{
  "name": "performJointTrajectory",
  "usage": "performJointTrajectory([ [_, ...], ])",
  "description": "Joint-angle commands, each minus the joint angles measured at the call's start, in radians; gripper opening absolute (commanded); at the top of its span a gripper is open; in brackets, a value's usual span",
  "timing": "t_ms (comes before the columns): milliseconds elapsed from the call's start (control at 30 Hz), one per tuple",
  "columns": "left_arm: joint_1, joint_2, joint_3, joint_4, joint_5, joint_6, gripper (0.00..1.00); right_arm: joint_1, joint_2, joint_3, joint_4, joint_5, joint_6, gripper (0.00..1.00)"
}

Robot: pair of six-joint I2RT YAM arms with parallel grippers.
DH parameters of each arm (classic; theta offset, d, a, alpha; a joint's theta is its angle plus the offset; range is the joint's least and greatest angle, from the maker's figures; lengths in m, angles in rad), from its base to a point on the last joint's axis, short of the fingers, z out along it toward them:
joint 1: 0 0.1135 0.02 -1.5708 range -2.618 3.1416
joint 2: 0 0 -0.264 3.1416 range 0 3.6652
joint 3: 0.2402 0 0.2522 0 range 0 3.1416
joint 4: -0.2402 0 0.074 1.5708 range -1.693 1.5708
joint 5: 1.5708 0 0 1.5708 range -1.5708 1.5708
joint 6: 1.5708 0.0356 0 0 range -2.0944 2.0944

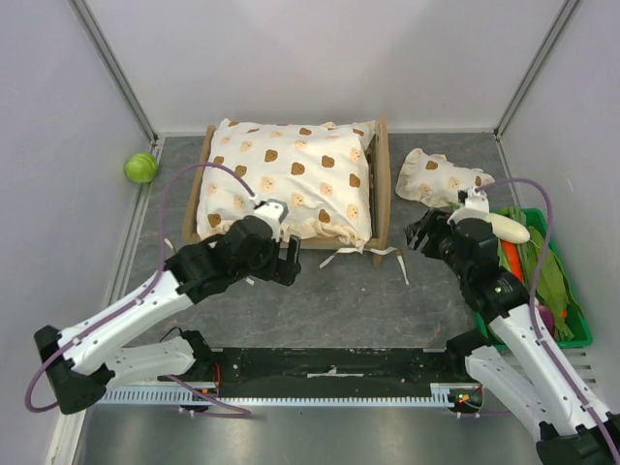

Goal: Set up the pet bed

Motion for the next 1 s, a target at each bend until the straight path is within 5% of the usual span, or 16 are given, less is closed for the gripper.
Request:
performJointTrajectory([
  [0,0.057,-0.104,0.073,-0.033,-0.102,-0.032,0.96,0.004,0.106,0.185,0.016,-0.077,-0.053,0.74],
  [333,0.201,-0.115,0.155,-0.103,-0.119,0.048,0.99,0.083,0.376,0.375,0.082,-0.014,-0.17,0.74],
  [567,0.573,-0.105,0.249,-0.097,0.0,0.146,1.0,0.126,0.54,0.468,0.073,0.069,-0.213,0.73],
  [800,0.675,-0.105,0.246,-0.099,0.146,0.144,0.99,0.127,0.577,0.484,0.079,0.171,-0.299,0.56],
  [900,0.68,-0.119,0.231,-0.107,0.143,0.14,0.99,0.124,0.58,0.495,0.08,0.199,-0.391,0.32],
  [967,0.683,-0.125,0.224,-0.113,0.14,0.141,1.0,0.119,0.576,0.495,0.092,0.204,-0.452,0.29],
])
